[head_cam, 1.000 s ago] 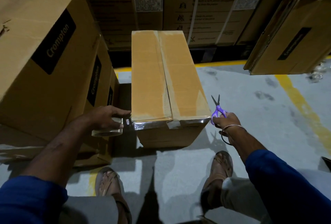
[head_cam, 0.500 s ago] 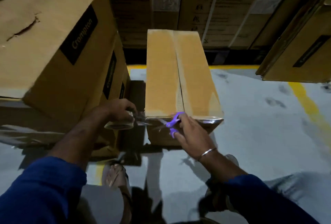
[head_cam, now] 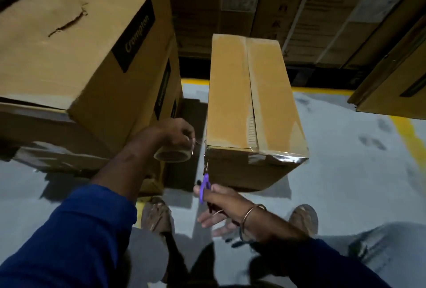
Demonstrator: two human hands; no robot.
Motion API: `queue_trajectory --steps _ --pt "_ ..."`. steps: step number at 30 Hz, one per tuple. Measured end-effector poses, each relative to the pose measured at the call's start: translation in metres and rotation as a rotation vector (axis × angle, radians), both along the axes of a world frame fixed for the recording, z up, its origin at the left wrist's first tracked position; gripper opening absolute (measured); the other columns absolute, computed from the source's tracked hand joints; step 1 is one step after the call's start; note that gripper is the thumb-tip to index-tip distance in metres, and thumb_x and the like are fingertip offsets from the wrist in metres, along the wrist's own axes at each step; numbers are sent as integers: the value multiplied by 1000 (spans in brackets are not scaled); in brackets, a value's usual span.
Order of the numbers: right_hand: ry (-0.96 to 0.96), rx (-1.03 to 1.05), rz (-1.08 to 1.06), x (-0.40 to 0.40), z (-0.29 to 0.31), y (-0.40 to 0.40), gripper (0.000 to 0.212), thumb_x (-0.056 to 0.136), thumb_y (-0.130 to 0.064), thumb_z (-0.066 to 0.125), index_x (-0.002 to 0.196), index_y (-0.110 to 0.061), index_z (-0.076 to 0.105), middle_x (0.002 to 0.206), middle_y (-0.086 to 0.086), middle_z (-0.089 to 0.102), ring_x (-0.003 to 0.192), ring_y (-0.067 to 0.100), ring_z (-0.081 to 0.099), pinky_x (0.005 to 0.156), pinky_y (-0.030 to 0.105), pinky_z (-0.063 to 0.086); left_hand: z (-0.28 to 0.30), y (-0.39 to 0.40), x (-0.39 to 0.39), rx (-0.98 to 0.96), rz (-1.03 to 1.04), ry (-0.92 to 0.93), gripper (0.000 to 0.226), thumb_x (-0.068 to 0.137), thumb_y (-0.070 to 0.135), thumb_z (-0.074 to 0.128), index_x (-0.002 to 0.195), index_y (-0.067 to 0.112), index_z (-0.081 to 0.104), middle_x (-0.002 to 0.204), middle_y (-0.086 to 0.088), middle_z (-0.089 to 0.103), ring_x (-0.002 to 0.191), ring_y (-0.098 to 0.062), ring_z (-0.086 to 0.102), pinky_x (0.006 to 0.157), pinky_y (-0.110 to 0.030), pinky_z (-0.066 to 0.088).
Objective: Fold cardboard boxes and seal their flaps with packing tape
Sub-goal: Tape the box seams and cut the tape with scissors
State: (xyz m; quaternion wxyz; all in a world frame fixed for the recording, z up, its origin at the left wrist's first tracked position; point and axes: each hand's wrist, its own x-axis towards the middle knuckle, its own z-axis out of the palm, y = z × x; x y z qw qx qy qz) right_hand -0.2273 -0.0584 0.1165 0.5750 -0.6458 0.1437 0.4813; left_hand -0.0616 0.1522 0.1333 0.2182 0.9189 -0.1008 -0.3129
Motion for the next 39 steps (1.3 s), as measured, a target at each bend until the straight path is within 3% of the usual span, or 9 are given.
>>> queue_trajectory --steps 3,7,11,15,19,25,32,35,39 --pt "62 6 -63 3 -8 8 65 72 -75 76 106 -20 69 102 6 68 94 23 77 90 52 60 1 -1 -1 -4 10 -9 16 84 33 76 83 45 65 106 6 67 100 -27 63 90 -54 56" --pt "75 60 -116 26 -13 14 63 68 -75 79 97 -21 67 103 3 66 101 24 76 86 51 62 2 -4 -1 18 8 -35 15 85 30 76 87 38 64 109 5 66 103 -27 62 90 -54 57" --pt "82 90 -134 37 -15 20 70 69 -75 78 106 -16 67 105 5 65 94 21 73 77 47 63 1 -6 1 38 -2 -29 13 85 29 77 89 34 66 108 4 68 103 -25 63 90 -54 57" --pt "96 101 -180 45 -23 25 72 71 -73 76 111 -14 67 113 8 62 95 23 69 80 49 62 0 -8 3 61 9 -4 14 86 23 77 91 31 66 109 3 67 103 -25 63 87 -49 58" --pt "92 107 -193 51 -27 26 67 71 -75 75 104 -17 68 103 5 63 89 20 68 82 49 62 -2 -9 4 72 18 -7 14 84 23 78 90 30 67 107 4 68 101 -23 63 82 -42 57" --pt "28 99 -192 49 -31 26 55 80 -68 73 100 -17 70 88 0 71 79 15 69 85 44 60 -2 -11 5 93 21 -13 16 84 26 80 90 32 66 109 6 66 102 -22 63 83 -44 58" --pt "-100 77 -230 44 -34 27 37 89 -54 73 92 -18 68 79 0 71 66 11 66 77 34 53 -2 -14 5 104 27 -21 15 82 26 80 89 32 67 104 9 66 98 -19 61 78 -40 55" --pt "-75 116 -258 44 -32 27 38 88 -54 74 91 -17 69 82 2 71 71 13 65 80 38 56 -3 -15 5 103 23 -43 15 81 26 81 86 31 68 102 9 68 98 -19 62 74 -37 52" --pt "-39 134 -279 47 -30 27 44 85 -59 75 91 -15 70 84 2 70 75 16 65 89 46 59 -4 -15 4 121 9 -50 15 80 27 79 88 32 68 107 8 68 103 -20 63 81 -42 56"
